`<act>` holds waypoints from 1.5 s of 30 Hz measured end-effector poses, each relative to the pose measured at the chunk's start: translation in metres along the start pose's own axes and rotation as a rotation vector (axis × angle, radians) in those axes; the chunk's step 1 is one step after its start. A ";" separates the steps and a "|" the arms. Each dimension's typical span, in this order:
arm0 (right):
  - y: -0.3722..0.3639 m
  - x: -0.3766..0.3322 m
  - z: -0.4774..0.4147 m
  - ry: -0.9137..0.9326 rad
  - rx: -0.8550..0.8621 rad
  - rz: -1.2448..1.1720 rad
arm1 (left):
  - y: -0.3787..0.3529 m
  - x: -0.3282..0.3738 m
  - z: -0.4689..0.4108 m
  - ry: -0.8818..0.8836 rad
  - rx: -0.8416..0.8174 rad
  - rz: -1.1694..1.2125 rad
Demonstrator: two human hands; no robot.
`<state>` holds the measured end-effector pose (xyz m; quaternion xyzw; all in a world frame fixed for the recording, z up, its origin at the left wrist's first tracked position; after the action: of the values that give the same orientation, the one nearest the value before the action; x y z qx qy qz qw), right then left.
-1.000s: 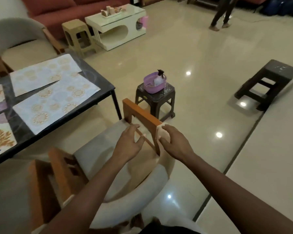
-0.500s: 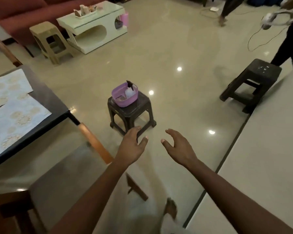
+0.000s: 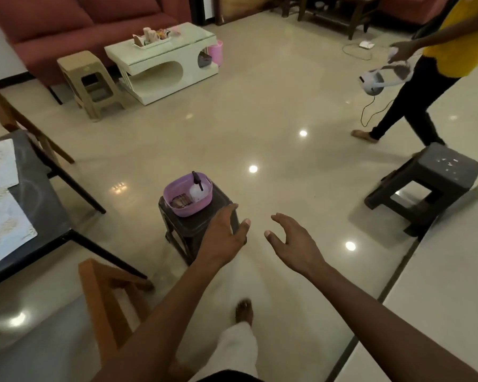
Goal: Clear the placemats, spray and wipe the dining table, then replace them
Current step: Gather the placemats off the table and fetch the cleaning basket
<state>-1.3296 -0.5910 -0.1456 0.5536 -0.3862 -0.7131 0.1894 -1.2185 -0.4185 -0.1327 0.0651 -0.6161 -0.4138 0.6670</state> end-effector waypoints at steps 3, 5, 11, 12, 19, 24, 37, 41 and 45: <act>0.012 0.002 -0.063 0.045 -0.030 0.001 | -0.001 0.011 -0.055 0.036 -0.001 0.022; 0.020 0.001 -0.112 0.068 -0.042 0.004 | 0.004 0.018 -0.099 0.057 0.005 0.048; 0.048 -0.008 -0.246 0.135 -0.102 0.037 | 0.037 0.040 -0.211 0.126 0.094 0.063; 0.052 -0.008 -0.269 0.139 -0.112 0.034 | 0.042 0.040 -0.230 0.144 0.100 0.067; 0.071 0.016 -0.425 0.222 -0.224 0.039 | 0.046 0.047 -0.349 0.255 0.221 0.078; 0.091 0.021 -0.536 0.327 -0.329 0.044 | 0.053 0.065 -0.431 0.347 0.361 0.084; 0.036 -0.067 -0.761 0.731 -0.574 0.148 | 0.122 0.038 -0.552 0.566 0.756 0.258; -0.019 -0.135 -0.812 0.856 -0.677 0.162 | 0.173 0.000 -0.570 0.672 0.909 0.340; -0.076 -0.213 -0.848 0.978 -0.813 0.207 | 0.226 -0.038 -0.573 0.797 1.040 0.422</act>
<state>-0.4574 -0.6838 -0.1416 0.6587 -0.0060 -0.4459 0.6061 -0.6066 -0.4900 -0.1606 0.4028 -0.4420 0.1299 0.7909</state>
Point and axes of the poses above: each hand's wrist, its own z-axis away from the middle knuckle, its own y-axis out of the back of the hand, x = y × z, the point moved 3 cm from there along -z, towards the middle knuckle, and after that the axes turned 7 degrees about y, right-handed, at the moved point
